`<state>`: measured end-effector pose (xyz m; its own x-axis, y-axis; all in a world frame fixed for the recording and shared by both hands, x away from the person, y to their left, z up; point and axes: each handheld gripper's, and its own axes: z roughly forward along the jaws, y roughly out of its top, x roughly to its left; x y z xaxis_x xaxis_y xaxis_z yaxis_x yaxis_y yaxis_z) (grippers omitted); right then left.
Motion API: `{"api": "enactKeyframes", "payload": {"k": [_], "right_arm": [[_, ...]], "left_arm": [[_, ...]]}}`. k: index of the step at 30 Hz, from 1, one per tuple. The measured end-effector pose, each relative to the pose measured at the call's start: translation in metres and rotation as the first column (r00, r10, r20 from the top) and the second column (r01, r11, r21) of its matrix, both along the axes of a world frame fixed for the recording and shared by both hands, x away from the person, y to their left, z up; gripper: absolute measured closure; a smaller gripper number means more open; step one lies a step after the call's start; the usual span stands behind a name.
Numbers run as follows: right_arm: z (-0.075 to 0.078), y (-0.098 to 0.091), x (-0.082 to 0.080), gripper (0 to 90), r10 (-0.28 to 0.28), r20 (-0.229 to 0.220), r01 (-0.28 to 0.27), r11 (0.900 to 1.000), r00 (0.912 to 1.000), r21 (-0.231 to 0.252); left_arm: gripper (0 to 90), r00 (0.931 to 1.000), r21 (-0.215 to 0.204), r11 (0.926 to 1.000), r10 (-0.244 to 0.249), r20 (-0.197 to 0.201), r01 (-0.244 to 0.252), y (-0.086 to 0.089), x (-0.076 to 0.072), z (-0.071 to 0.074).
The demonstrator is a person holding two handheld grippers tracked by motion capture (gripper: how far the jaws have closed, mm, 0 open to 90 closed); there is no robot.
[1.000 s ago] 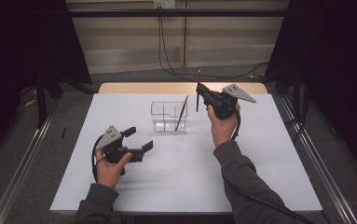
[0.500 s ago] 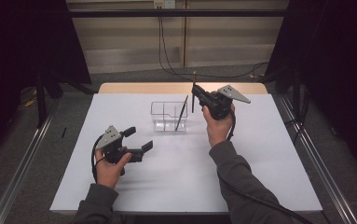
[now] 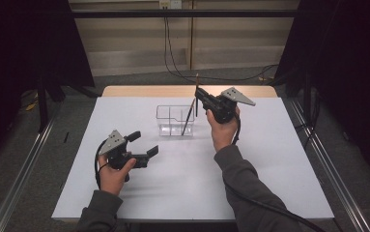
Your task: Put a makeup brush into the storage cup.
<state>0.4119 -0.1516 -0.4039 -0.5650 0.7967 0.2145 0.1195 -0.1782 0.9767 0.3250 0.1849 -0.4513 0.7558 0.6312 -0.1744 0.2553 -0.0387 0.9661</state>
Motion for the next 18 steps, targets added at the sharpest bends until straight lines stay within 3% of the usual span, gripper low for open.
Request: {"api": "enactKeyframes", "payload": {"k": [12, 18], "right_arm": [[-0.001, 0.007, 0.004, 84.3, 0.012, 0.003, -0.012, 0.9999, 0.9999, 0.000], [-0.003, 0.011, 0.006, 84.3, 0.016, 0.004, -0.016, 0.9999, 0.9999, 0.001]], "left_arm": [[4.9, 1.0000, -0.009, 0.9999, -0.007, 0.004, 0.007, 0.002, 0.000, 0.000], [4.9, 0.9999, 0.012, 0.9998, 0.013, 0.003, -0.013, 0.004, 0.000, 0.000]]}}
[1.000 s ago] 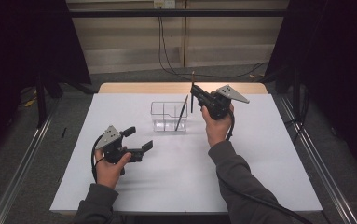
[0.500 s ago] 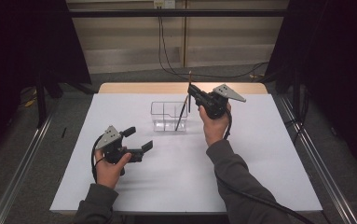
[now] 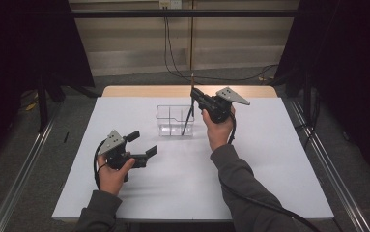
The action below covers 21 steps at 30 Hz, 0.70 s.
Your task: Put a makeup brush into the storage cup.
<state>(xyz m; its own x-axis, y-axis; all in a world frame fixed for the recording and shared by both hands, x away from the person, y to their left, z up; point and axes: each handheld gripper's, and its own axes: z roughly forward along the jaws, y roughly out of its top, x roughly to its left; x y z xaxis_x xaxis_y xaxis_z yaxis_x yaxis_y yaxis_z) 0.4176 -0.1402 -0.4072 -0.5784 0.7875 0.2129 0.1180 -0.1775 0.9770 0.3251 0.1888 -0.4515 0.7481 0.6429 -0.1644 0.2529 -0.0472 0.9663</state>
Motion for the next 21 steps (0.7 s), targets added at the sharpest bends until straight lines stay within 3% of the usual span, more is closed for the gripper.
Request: {"api": "enactKeyframes", "payload": {"k": [2, 6, 7, 15, 16, 21], "right_arm": [[-0.001, 0.001, 0.001, 84.3, -0.001, 0.000, 0.001, 1.0000, 1.0000, -0.002], [-0.004, 0.004, 0.002, 84.3, 0.001, -0.004, -0.001, 0.9999, 1.0000, -0.014], [-0.005, 0.005, 0.001, 84.3, 0.001, -0.004, -0.001, 0.9998, 1.0000, -0.018], [-0.017, 0.007, 0.000, 84.3, 0.010, -0.017, -0.010, 0.9997, 0.9998, -0.023], [-0.017, 0.006, -0.001, 84.3, 0.014, -0.021, -0.014, 0.9997, 0.9997, -0.021], [-0.018, 0.002, -0.003, 84.3, 0.012, -0.026, -0.013, 0.9995, 0.9996, -0.030]], "left_arm": [[4.9, 0.9999, -0.012, 0.9998, -0.015, 0.002, 0.015, 0.000, 0.001, -0.001], [4.9, 1.0000, 0.000, 1.0000, 0.001, 0.001, -0.001, 0.000, 0.000, 0.000], [4.9, 0.9999, -0.017, 0.9998, -0.014, 0.002, 0.014, 0.000, 0.000, 0.000], [4.9, 0.9999, -0.001, 1.0000, -0.009, 0.005, 0.009, 0.000, 0.001, 0.000], [4.9, 1.0000, -0.015, 0.9998, -0.008, 0.003, 0.009, -0.002, 0.001, 0.000], [4.9, 1.0000, 0.005, 1.0000, -0.008, 0.004, 0.008, -0.003, 0.001, 0.000]]}}
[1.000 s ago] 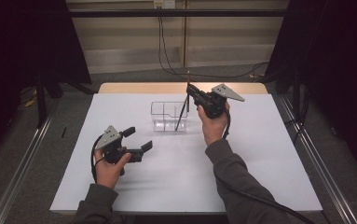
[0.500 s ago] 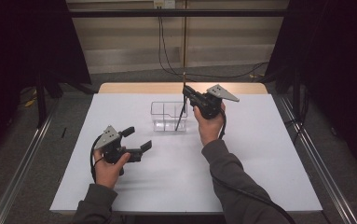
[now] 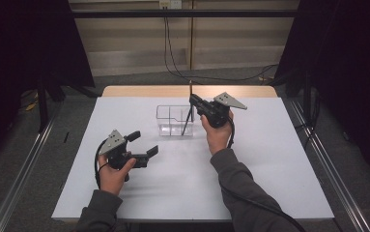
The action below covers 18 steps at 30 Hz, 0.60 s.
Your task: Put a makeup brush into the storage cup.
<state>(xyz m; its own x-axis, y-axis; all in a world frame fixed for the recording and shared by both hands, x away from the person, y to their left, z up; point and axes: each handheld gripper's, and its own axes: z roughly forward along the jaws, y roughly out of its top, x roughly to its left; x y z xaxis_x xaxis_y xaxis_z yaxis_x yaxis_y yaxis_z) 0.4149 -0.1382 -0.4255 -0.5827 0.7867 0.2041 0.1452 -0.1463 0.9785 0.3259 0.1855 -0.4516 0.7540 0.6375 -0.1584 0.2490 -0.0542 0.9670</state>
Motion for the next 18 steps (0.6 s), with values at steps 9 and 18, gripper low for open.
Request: {"api": "enactKeyframes", "payload": {"k": [9, 18], "right_arm": [[-0.004, -0.005, -0.006, 84.3, 0.001, -0.011, -0.001, 1.0000, 0.9999, 0.010], [-0.006, -0.009, -0.011, 84.3, -0.001, -0.017, 0.001, 0.9999, 0.9999, 0.014]], "left_arm": [[4.9, 0.9999, 0.015, 0.9998, -0.012, 0.003, 0.012, -0.003, 0.000, 0.000], [5.1, 0.9999, 0.010, 0.9999, -0.011, 0.004, 0.011, -0.004, 0.000, 0.000]]}}
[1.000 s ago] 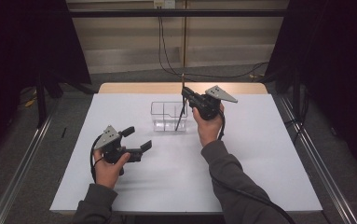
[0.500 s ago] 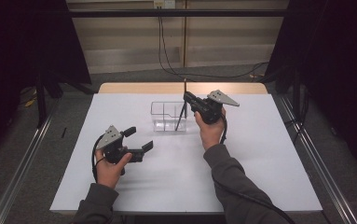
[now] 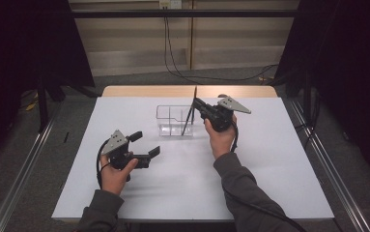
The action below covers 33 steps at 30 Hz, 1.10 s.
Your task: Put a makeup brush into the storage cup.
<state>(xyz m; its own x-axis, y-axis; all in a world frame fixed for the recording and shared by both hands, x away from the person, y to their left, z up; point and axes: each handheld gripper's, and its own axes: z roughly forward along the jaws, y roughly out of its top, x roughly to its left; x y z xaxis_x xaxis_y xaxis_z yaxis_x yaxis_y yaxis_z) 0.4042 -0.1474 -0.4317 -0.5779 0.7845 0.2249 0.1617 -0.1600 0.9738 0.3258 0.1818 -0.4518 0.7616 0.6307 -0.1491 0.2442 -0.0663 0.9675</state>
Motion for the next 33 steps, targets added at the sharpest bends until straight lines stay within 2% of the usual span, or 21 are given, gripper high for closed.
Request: {"api": "enactKeyframes", "payload": {"k": [10, 14, 18, 19, 20, 24, 27, 30, 31, 32, 33], "right_arm": [[-0.003, -0.003, -0.004, 84.3, -0.007, -0.009, 0.007, 1.0000, 0.9999, 0.000], [-0.003, -0.004, -0.005, 84.3, -0.006, -0.009, 0.006, 1.0000, 0.9999, 0.002], [-0.005, -0.004, -0.006, 84.3, -0.008, -0.011, 0.008, 1.0000, 0.9999, 0.000], [-0.005, -0.004, -0.006, 84.3, -0.006, -0.014, 0.006, 1.0000, 0.9999, 0.001], [-0.006, -0.003, -0.006, 84.3, -0.008, -0.014, 0.008, 1.0000, 0.9999, -0.002], [-0.007, -0.004, -0.006, 84.3, -0.011, -0.017, 0.011, 0.9999, 0.9998, -0.001], [-0.008, -0.003, -0.007, 84.2, -0.010, -0.022, 0.010, 0.9999, 0.9997, -0.007], [-0.010, -0.003, -0.007, 84.2, -0.010, -0.025, 0.010, 0.9999, 0.9996, -0.009], [-0.010, -0.004, -0.007, 84.2, -0.009, -0.026, 0.009, 0.9999, 0.9996, -0.008], [-0.010, -0.004, -0.007, 84.2, -0.010, -0.026, 0.010, 0.9999, 0.9996, -0.007], [-0.010, -0.004, -0.008, 84.2, -0.010, -0.027, 0.010, 0.9999, 0.9996, -0.006]], "left_arm": [[5.2, 1.0000, 0.012, 0.9999, -0.009, 0.004, 0.009, -0.001, 0.001, 0.000], [5.2, 0.9998, -0.003, 0.9998, -0.021, 0.001, 0.021, -0.002, 0.001, -0.001], [5.2, 0.9998, -0.002, 0.9998, -0.019, 0.000, 0.019, -0.002, 0.001, -0.001], [5.2, 0.9999, 0.024, 0.9996, -0.013, 0.005, 0.013, -0.001, 0.001, 0.000], [5.2, 1.0000, 0.010, 0.9999, -0.009, 0.003, 0.009, -0.002, 0.001, 0.000], [5.2, 0.9999, 0.002, 0.9999, -0.012, 0.004, 0.012, -0.002, 0.001, -0.001], [5.2, 0.9997, 0.003, 0.9997, -0.023, 0.001, 0.023, -0.002, 0.001, -0.001], [5.2, 0.9998, 0.025, 0.9995, -0.020, 0.004, 0.020, -0.001, 0.001, 0.000], [5.2, 0.9999, 0.011, 0.9999, -0.012, -0.003, 0.012, -0.003, 0.000, -0.001], [5.2, 0.9999, 0.022, 0.9997, -0.013, 0.000, 0.013, -0.002, 0.001, -0.001], [5.2, 0.9999, 0.015, 0.9998, -0.015, -0.002, 0.015, -0.002, 0.001, -0.001]]}}
